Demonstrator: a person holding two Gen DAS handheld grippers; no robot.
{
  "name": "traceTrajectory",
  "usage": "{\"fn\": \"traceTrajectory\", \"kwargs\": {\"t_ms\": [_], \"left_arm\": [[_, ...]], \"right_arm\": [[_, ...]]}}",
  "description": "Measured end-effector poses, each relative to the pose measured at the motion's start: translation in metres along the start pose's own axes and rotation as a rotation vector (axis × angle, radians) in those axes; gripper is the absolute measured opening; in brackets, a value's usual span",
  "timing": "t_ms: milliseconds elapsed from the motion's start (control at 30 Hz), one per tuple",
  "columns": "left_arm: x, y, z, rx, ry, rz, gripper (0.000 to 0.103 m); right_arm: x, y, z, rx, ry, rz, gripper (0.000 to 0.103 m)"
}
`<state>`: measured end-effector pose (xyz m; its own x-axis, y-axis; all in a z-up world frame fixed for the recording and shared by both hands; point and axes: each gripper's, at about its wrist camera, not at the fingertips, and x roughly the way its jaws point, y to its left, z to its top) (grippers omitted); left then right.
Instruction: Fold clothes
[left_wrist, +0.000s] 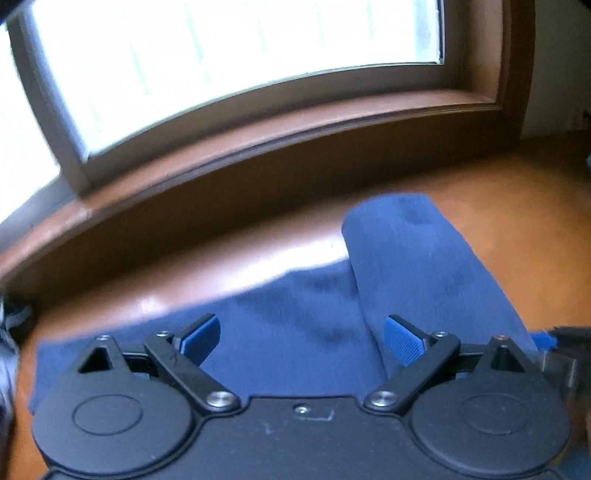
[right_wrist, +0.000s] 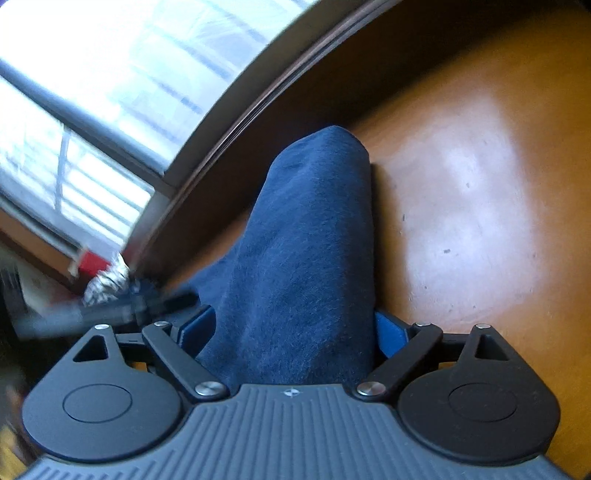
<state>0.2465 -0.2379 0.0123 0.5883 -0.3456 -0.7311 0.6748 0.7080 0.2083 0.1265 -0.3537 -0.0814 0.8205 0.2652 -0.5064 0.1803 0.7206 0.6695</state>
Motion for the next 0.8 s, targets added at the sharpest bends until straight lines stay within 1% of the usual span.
{"fn": "traceTrajectory", "kwargs": {"t_ms": [33,100,133,200,300,333,400,433,500,567,633,700,767,800], "left_arm": [[0.005,-0.001,0.005,0.010,0.003,0.008,0.095],[0.013,-0.001,0.011,0.011,0.007,-0.001,0.095],[0.016,0.000,0.009,0.006,0.012,-0.007,0.095],[0.021,0.000,0.004,-0.004,0.021,-0.017,0.095],[0.037,-0.003,-0.012,-0.004,0.085,-0.017,0.095],[0.040,-0.003,-0.017,-0.007,0.086,-0.013,0.096],[0.037,-0.001,-0.020,-0.022,0.059,-0.029,0.096],[0.033,0.003,-0.019,-0.030,0.042,-0.030,0.096],[0.026,0.012,-0.020,-0.044,0.016,-0.028,0.096],[0.023,0.023,-0.024,-0.050,0.004,-0.024,0.096],[0.029,0.032,-0.032,-0.060,0.042,-0.062,0.096],[0.039,0.033,-0.040,-0.048,0.089,-0.100,0.096],[0.045,0.025,-0.046,-0.021,0.101,-0.144,0.094],[0.045,0.021,-0.049,-0.019,0.091,-0.185,0.093]], "right_arm": [[0.001,0.007,-0.004,-0.051,-0.010,-0.027,0.091],[0.001,0.022,-0.013,-0.154,-0.044,-0.075,0.089],[0.000,0.030,-0.017,-0.201,-0.072,-0.093,0.088],[0.001,0.046,-0.026,-0.338,-0.096,-0.127,0.083],[0.001,0.070,-0.040,-0.557,-0.124,-0.177,0.083],[0.001,0.070,-0.039,-0.551,-0.118,-0.178,0.083],[0.001,0.061,-0.033,-0.473,-0.093,-0.167,0.083],[-0.002,0.055,-0.027,-0.420,-0.097,-0.169,0.083],[-0.013,0.041,-0.013,-0.301,-0.119,-0.179,0.083],[-0.027,0.032,-0.001,-0.244,-0.184,-0.200,0.083],[-0.035,0.029,0.010,-0.218,-0.209,-0.200,0.083],[-0.039,0.029,0.019,-0.199,-0.217,-0.187,0.083],[-0.037,0.032,0.023,-0.189,-0.206,-0.163,0.083],[-0.035,0.033,0.023,-0.189,-0.199,-0.168,0.083]]}}
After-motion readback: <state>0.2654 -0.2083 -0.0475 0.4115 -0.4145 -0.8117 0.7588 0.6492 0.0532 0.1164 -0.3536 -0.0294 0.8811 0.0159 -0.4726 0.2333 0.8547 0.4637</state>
